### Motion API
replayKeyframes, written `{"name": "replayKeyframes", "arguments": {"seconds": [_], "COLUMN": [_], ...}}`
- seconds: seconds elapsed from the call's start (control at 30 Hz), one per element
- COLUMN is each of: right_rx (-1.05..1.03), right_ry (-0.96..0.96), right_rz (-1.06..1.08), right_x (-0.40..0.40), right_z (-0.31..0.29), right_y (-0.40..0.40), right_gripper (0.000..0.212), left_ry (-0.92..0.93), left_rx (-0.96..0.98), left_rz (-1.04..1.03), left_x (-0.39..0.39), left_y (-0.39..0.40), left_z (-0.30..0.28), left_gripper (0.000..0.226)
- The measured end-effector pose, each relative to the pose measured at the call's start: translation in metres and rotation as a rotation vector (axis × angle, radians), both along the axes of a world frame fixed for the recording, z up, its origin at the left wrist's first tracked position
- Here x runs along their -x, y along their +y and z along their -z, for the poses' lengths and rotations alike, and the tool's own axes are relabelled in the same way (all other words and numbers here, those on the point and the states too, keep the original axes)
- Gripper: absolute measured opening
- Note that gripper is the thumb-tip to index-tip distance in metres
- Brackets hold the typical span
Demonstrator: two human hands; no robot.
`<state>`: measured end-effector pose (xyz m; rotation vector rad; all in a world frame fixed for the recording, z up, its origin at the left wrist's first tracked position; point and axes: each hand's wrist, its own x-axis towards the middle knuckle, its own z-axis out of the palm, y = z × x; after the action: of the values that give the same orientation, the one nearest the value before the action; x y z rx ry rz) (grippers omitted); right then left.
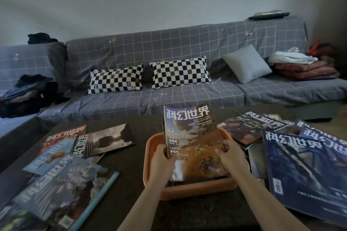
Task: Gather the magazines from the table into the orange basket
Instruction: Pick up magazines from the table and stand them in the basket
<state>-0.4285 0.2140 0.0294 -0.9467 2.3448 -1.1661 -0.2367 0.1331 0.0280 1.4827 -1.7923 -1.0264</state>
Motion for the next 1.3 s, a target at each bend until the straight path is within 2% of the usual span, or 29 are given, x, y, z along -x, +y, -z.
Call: {"name": "replayKeyframes", "arguments": {"seconds": [0.1, 0.17, 0.27, 0.33, 0.4, 0.47, 0.53, 0.63, 0.73, 0.9, 1.0, 1.03, 1.2, 1.3], "right_rx": [-0.101, -0.163, -0.22, -0.223, -0.223, -0.229, -0.246, -0.258, -0.258, -0.255, -0.203, -0.167, 0.103, 0.2], "right_ry": [0.043, 0.071, 0.101, 0.112, 0.103, 0.075, 0.047, 0.027, 0.029, 0.042, 0.042, 0.05, 0.052, 0.023], "right_rz": [-0.006, -0.035, -0.078, -0.084, -0.093, -0.124, -0.16, -0.18, -0.18, -0.181, -0.154, -0.142, -0.109, -0.188], "right_x": [-0.001, -0.001, 0.0, 0.0, 0.0, 0.001, 0.004, 0.008, 0.009, 0.006, 0.001, -0.001, -0.028, -0.055], "right_z": [0.002, 0.004, 0.007, 0.009, 0.01, 0.01, 0.01, 0.01, 0.011, 0.011, 0.008, 0.007, -0.005, -0.015], "right_y": [-0.003, -0.004, -0.006, -0.007, -0.008, -0.01, -0.011, -0.012, -0.011, -0.011, -0.008, -0.006, 0.004, 0.0], "right_gripper": [0.033, 0.039, 0.039, 0.039, 0.039, 0.042, 0.048, 0.059, 0.061, 0.061, 0.062, 0.06, 0.04, 0.042], "left_ry": [-0.161, -0.186, -0.203, -0.218, -0.213, -0.199, -0.18, -0.144, -0.146, -0.153, -0.127, -0.1, -0.002, 0.066], "left_rx": [0.037, 0.045, 0.072, 0.063, 0.023, -0.005, 0.0, -0.024, -0.005, -0.014, 0.031, 0.053, 0.16, 0.181], "left_rz": [-0.02, -0.039, -0.039, -0.021, 0.0, 0.005, 0.013, 0.002, -0.012, -0.016, 0.006, 0.014, -0.029, -0.036], "left_x": [-0.002, -0.002, -0.002, -0.002, -0.002, -0.003, -0.004, -0.003, -0.002, 0.0, 0.0, 0.0, -0.013, -0.033], "left_y": [-0.003, -0.003, 0.0, 0.0, 0.001, 0.001, 0.002, -0.001, 0.001, 0.004, 0.01, 0.012, 0.024, 0.024], "left_z": [0.004, 0.006, 0.008, 0.009, 0.009, 0.008, 0.008, 0.011, 0.012, 0.009, 0.003, 0.002, -0.008, -0.015], "left_gripper": [0.027, 0.031, 0.041, 0.04, 0.027, 0.002, 0.016, 0.018, 0.026, 0.022, 0.006, 0.008, 0.048, 0.049]}}
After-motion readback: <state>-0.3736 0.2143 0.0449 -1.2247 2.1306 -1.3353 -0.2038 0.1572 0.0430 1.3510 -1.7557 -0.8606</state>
